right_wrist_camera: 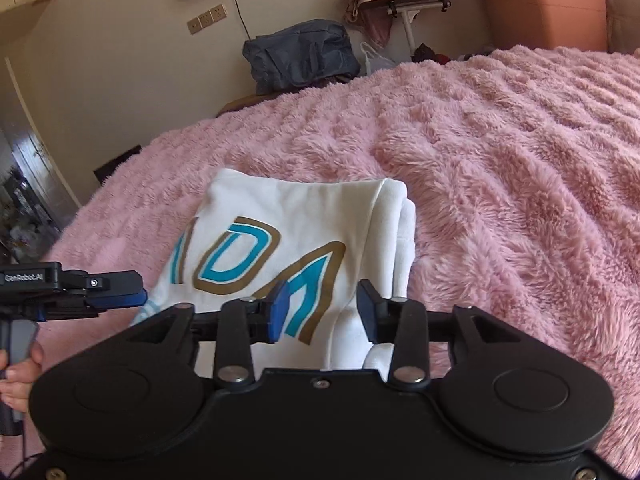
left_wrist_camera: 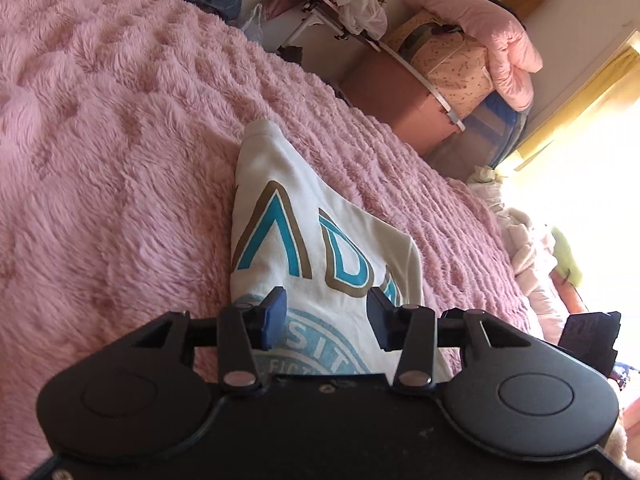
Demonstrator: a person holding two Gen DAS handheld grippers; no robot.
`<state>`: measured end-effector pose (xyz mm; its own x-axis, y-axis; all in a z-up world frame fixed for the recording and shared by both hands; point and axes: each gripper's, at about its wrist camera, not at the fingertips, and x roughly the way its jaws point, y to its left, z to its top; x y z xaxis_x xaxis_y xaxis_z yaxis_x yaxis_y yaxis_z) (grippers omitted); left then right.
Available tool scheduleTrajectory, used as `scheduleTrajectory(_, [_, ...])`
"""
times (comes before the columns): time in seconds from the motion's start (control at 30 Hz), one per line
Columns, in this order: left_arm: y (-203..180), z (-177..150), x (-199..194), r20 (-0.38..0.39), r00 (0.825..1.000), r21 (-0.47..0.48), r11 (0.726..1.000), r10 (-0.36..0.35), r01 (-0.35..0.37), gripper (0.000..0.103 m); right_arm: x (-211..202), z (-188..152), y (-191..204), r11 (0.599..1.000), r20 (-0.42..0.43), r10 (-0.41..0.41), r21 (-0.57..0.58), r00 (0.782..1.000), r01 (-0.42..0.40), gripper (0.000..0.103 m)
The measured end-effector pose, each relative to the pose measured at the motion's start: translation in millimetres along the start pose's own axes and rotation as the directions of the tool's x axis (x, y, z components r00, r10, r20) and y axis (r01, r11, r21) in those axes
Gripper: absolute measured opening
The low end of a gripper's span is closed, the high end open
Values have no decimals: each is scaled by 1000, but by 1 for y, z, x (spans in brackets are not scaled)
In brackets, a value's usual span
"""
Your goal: Fold small clothes
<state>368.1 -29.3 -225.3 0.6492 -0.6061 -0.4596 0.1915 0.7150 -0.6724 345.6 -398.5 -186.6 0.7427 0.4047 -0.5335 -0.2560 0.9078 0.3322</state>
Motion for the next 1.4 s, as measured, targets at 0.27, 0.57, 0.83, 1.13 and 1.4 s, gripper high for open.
scheduleTrajectory(0.27, [68,-17,-21,-112,983,-157,980,-144,125,46,-47,-19,-57,977,-55,170,141,984,-161,54])
scheduleTrajectory(0.57, [94,-23,11,-144,961,-287,939,-238,189,47,-25,-43,-82,924,-98,293,286,951,-255,57])
scheduleTrajectory(0.83, [91,-8,44,-195,940,-292,932,-279,216,49,7,-49,-93,865,-98,394,375,914,-333,57])
scheduleTrajectory(1.13, [81,3,77,-225,933,-289,933,-282,213,52,44,-43,-81,828,-102,462,406,881,-388,61])
scheduleTrajectory(1.4, [61,9,77,-181,930,-244,930,-321,273,35,43,-38,-68,850,-94,429,378,898,-366,39])
